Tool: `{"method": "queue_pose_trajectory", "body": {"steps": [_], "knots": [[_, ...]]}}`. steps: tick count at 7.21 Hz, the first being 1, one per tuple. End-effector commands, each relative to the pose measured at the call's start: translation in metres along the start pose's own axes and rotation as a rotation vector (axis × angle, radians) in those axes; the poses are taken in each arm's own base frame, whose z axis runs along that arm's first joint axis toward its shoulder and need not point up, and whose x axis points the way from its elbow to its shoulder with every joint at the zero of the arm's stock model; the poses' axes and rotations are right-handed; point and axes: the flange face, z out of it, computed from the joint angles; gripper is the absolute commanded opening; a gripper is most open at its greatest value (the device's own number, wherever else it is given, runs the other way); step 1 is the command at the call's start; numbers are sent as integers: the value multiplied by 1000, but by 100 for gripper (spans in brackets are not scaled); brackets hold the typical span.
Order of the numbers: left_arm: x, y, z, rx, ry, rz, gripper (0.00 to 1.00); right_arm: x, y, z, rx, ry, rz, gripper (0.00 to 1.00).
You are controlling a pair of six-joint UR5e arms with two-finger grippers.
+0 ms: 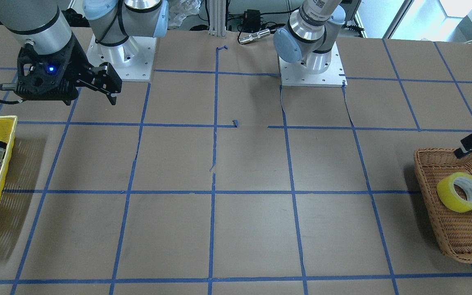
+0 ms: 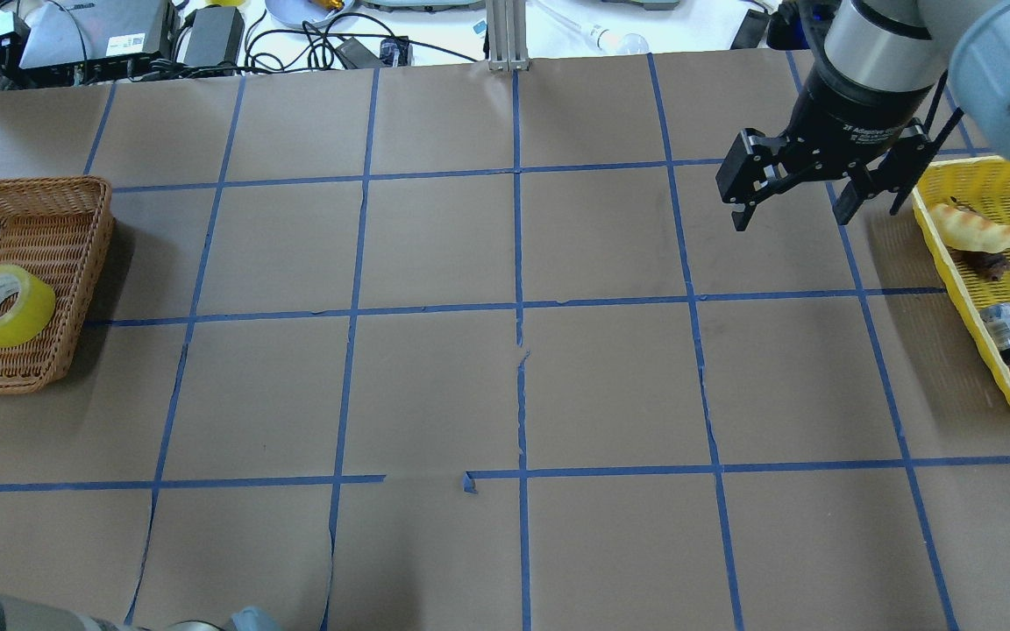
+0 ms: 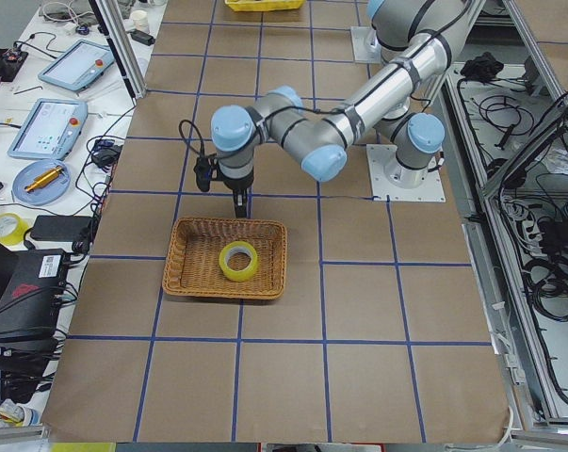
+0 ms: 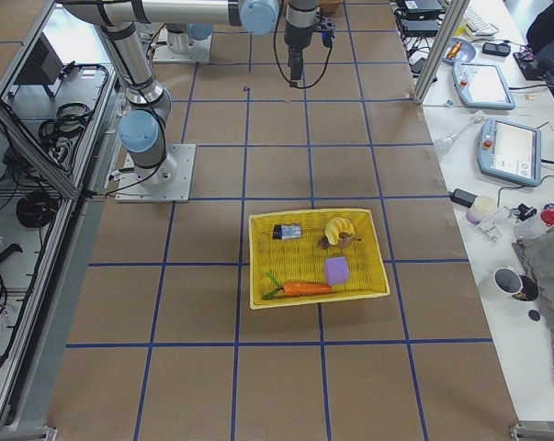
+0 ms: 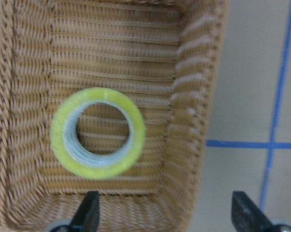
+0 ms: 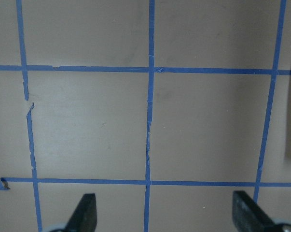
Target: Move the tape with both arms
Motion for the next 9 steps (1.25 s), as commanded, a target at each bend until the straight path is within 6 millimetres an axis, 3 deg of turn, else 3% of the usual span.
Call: {"method": "queue_pose_trajectory", "body": {"steps": [1, 3, 4, 5, 6, 9], "knots": [[156, 33, -51, 30, -3, -71, 100, 0, 1, 5, -12, 3, -1, 100], [296, 67, -63, 80, -1, -63, 100, 0, 1, 8, -17, -2, 1, 100], [335, 72, -68, 156, -13, -21, 100, 0, 2, 9, -21, -2, -1, 100], [360, 88, -68, 164, -53, 24, 100, 0, 2, 9, -21, -1, 1, 100], [370, 99, -72, 170, -62, 57, 100, 1, 2, 9, -21, 4, 1, 100], [361, 109, -84, 153, -114, 75, 100, 1, 3, 9, -21, 1, 1, 100]]}}
